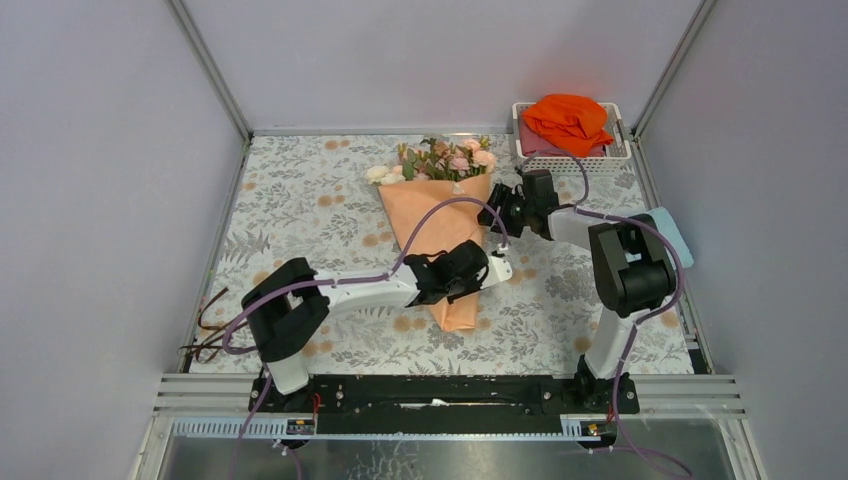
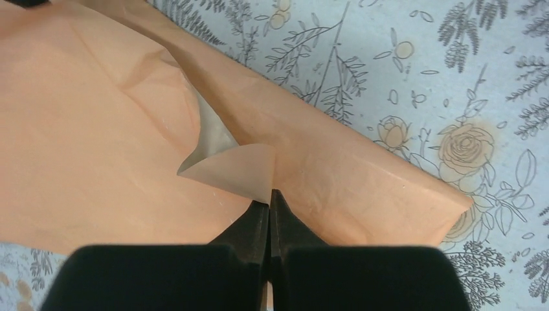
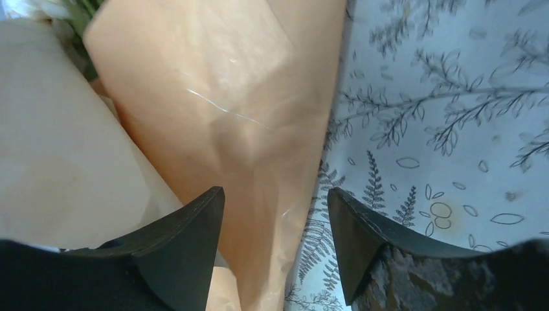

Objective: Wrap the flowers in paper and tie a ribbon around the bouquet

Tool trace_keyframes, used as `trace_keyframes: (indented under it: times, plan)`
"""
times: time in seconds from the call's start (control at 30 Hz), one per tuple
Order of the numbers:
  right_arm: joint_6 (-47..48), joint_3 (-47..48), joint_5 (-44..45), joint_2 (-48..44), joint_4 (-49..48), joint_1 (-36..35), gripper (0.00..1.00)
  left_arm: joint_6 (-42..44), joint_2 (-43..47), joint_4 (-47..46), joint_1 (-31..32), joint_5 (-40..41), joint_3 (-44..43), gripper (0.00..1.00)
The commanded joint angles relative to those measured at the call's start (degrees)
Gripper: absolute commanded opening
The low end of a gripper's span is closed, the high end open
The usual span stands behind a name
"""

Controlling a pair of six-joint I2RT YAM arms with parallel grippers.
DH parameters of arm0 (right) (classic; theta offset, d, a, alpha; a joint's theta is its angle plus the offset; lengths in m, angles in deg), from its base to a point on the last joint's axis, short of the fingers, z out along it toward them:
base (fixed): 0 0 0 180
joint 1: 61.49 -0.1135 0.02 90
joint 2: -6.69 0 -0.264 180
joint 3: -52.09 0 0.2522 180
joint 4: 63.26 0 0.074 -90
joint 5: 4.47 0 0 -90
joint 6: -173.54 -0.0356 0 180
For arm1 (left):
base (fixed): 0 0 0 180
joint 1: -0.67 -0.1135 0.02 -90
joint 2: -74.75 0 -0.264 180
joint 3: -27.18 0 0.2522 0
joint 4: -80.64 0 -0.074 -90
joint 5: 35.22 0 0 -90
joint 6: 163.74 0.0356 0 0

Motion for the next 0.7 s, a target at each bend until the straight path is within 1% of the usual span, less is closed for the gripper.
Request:
trace_keyframes:
  times: [0.0,0.1,0.2,0.27,0.43,0.5,0.57,0.67]
  plan:
    - [-6.18,-2.82,-5.23,3.06,-8.7,-0.22,0.67,5.79,0.33,-1.48,1.17,-7.22,1.14,0.02]
    - [-9.83,-4.74,-6.41,4.6,-13.62,-0.22,0.65,9.61,-0.1,-1.24,2.24,-12.0,2.6,0.02]
    - [-9.75,-6.25,-4.79,2.81,-13.93,-0.22,0.65,11.67,-1.87,-1.27,2.74,-13.08,3.48,0.02]
    - [-7.08,-6.23,-3.34,0.47,-11.01,-0.22,0.65,12.68,-2.58,-1.59,2.74,-12.67,4.26,0.02]
    - [3.61,-5.43,2.34,-7.51,1.64,-0.11,0.65,14.79,-1.99,-2.73,2.79,-12.65,6.41,0.04]
    - [7.0,-6.18,4.12,-10.62,4.85,-0.05,0.65,15.15,-1.8,-2.59,2.74,-12.86,6.46,0.05]
    - [9.47,-7.48,3.35,-13.54,6.05,-0.05,0.65,15.18,-1.75,-2.46,2.81,-13.24,6.57,0.05]
    - [12.45,-9.75,-1.23,-17.22,4.52,-0.05,0.67,14.99,-2.16,-2.44,2.83,-13.38,6.45,0.05]
